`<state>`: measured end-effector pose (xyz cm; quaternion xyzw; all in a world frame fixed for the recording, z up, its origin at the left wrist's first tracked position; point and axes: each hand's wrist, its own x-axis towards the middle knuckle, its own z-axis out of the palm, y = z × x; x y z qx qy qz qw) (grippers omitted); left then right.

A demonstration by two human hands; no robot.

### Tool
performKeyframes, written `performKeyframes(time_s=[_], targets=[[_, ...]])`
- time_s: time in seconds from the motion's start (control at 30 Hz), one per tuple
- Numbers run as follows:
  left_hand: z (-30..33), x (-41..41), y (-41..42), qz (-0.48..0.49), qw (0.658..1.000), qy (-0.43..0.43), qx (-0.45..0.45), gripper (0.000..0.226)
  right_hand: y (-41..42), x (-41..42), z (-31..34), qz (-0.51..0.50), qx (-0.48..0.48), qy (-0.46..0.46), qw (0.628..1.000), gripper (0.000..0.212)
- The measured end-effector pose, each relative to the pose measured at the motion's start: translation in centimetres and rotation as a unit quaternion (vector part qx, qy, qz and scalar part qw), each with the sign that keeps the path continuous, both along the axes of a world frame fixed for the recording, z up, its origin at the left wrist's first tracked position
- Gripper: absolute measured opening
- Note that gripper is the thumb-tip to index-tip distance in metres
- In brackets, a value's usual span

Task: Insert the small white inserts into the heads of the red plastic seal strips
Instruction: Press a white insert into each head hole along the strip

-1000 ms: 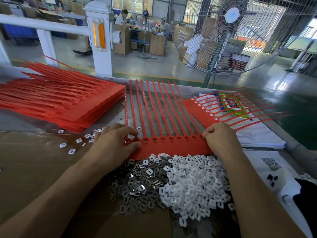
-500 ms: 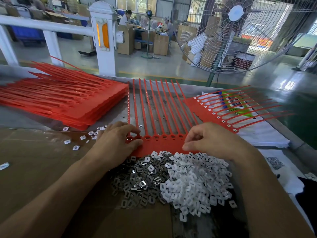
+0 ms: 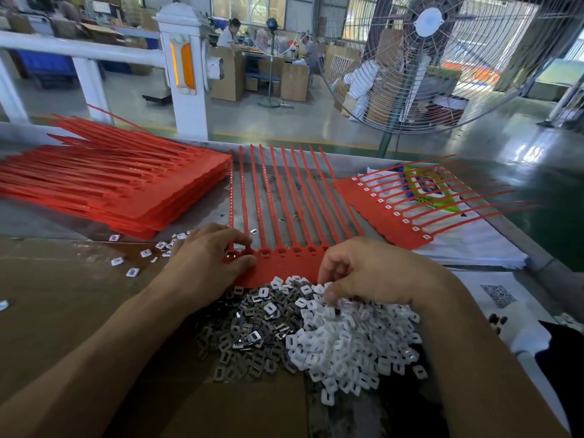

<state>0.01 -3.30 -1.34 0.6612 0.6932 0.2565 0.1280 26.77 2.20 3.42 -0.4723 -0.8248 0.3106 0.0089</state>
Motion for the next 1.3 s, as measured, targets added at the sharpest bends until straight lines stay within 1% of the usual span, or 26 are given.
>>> performKeyframes(time_s=[0.13,0.2,0.3,0.47,0.53,0.67,0.77,0.9,0.97,1.2,1.3], targets=[[0.4,-0.2,-0.1,-0.009,1.000,-0.021,-0.004,0.031,0.1,0.3,-0.2,0.000,-0.024,0.063,0.998,0.008],[0.8,-0.2,-0.1,-0.004,1.000,-0.031,0.006,0.029,0.2,0.3,-0.3,-0.004,-0.011,0.078,0.997,0.006],[1.1,0.4,-0.3,-0.013,0.997,-0.048,0.057,0.026,0.2,0.0,-0.5,-0.021,0.020,0.113,0.993,0.009],[1.3,1.5,-0.8,-0.060,0.986,-0.079,0.134,0.019,-0.4,-1.8,-1.1,-0.071,0.007,0.248,0.966,0.007],[1.3,1.8,-1.0,-0.072,0.981,-0.089,0.156,0.018,-0.6,-2.6,-1.4,-0.089,0.004,0.285,0.954,0.010],[1.0,2.5,-1.3,-0.102,0.972,-0.099,0.186,0.015,-0.8,-3.6,-2.3,-0.111,-0.027,0.295,0.948,0.017],[0.8,2.6,-1.3,-0.114,0.969,-0.094,0.197,0.014,-0.7,-3.9,-2.6,-0.119,-0.056,0.311,0.941,0.018],[0.5,2.5,-1.1,-0.111,0.968,-0.094,0.203,0.015,-0.8,-4.1,-2.7,-0.131,-0.077,0.368,0.917,0.007],[0.4,2.4,-1.0,-0.109,0.968,-0.098,0.206,0.016,-0.8,-4.2,-2.6,-0.127,-0.083,0.382,0.911,0.004],[-0.1,2.4,-0.7,-0.091,0.966,-0.109,0.217,0.020,-1.2,-4.6,-2.7,-0.110,-0.086,0.400,0.906,0.011],[0.1,2.5,-0.7,-0.093,0.965,-0.110,0.217,0.018,-1.3,-4.6,-2.8,-0.105,-0.094,0.403,0.904,0.014]])
